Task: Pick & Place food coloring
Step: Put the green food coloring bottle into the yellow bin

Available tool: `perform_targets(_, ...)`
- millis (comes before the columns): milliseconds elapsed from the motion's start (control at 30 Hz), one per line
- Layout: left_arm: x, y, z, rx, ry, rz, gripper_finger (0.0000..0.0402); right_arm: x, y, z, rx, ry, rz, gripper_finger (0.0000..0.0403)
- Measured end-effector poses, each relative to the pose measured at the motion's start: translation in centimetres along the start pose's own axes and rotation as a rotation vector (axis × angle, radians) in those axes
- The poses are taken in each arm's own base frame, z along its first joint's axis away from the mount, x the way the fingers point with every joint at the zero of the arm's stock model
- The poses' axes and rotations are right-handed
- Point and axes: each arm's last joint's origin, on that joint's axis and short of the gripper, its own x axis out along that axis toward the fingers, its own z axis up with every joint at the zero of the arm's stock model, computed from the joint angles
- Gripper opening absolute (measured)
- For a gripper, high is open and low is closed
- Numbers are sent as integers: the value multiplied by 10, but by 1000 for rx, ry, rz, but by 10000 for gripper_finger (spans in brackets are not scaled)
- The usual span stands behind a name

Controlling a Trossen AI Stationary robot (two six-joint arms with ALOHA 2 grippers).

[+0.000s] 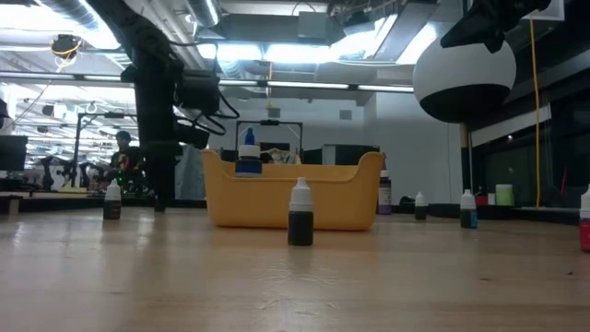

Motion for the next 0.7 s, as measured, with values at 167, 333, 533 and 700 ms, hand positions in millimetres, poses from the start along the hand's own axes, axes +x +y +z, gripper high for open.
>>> perform_targets(167, -16, 2, 12, 3, -42, 1, 68, 0, 0, 0, -1, 0, 0, 34)
perform_targets(333, -54, 1, 30, 3, -132, -43, 68, 0, 0, 0, -3, 0, 0, 34)
perform_targets(533, -134, -22, 60, 112, -293, -119, 68, 0, 0, 0, -4, 1, 0, 34)
perform_targets(700, -191, -52, 75, 220, -435, -171, 68, 0, 0, 0, -4, 0, 0, 34)
